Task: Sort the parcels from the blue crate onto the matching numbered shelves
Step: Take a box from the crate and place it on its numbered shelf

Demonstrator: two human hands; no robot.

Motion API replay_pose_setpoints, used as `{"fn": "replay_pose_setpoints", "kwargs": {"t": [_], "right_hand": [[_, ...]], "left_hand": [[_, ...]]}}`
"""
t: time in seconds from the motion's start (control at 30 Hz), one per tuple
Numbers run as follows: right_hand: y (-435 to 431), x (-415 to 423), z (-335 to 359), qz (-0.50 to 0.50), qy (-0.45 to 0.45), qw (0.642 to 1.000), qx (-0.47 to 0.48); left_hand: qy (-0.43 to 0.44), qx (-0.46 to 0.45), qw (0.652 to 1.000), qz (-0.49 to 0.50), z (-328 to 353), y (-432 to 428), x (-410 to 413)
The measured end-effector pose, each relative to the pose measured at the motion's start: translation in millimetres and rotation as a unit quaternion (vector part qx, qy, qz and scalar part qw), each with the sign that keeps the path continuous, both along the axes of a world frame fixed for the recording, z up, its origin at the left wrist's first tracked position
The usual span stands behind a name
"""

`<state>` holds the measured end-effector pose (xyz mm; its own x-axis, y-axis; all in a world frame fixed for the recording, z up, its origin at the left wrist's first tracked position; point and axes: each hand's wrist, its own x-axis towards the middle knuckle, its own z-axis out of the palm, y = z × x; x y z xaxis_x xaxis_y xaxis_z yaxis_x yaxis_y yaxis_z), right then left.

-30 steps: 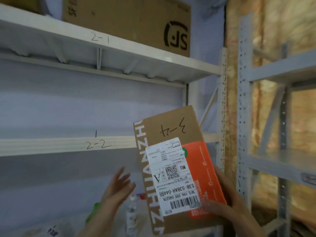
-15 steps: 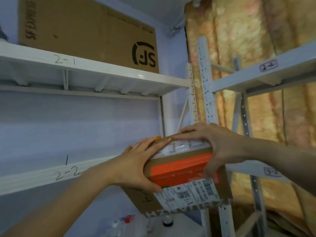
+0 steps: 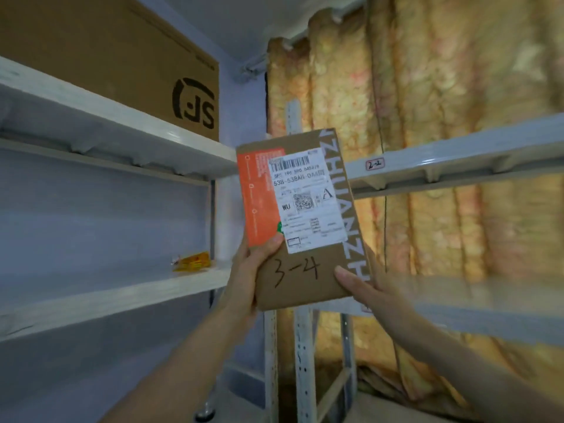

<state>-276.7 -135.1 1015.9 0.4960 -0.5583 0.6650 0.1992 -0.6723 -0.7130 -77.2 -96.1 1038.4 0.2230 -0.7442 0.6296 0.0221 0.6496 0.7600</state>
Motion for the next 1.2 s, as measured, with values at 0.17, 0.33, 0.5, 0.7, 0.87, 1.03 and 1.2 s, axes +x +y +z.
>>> {"fn": "replay_pose_setpoints", "kwargs": {"t": [0.17, 0.33, 0.5, 0.7, 0.87, 1.03, 1.2], "right_hand": [[-9, -41, -16, -0.101, -0.11, 0.987, 0.051], [-3, -108, -41, -0.219, -0.099, 0.971, 0.018], [25, -178, -47, -0.297, -0.06, 0.953, 0.007], [48, -283, -46, -0.441, -0.011, 0.897, -0.012], [76, -386, -43, -0.42, 0.057, 0.906, 0.0], [113, -502, -29, -0.448, 0.078, 0.89, 0.018], [128, -587, -26, -0.544, 0.053, 0.837, -0.016]], "left_hand": [[-0.01, 0.053, 0.998, -0.029, -18, -44, -54], [-0.064, 0.076, 0.986, -0.136, -56, -47, -123], [-0.193, 0.046, 0.967, -0.163, -62, -43, -181], [-0.239, 0.045, 0.948, -0.203, -53, -29, -277], [-0.208, 0.009, 0.95, -0.233, -57, -19, -387], [-0.152, -0.028, 0.952, -0.264, -59, -4, -508], [-0.142, -0.04, 0.95, -0.274, -64, 0, -607]]}}
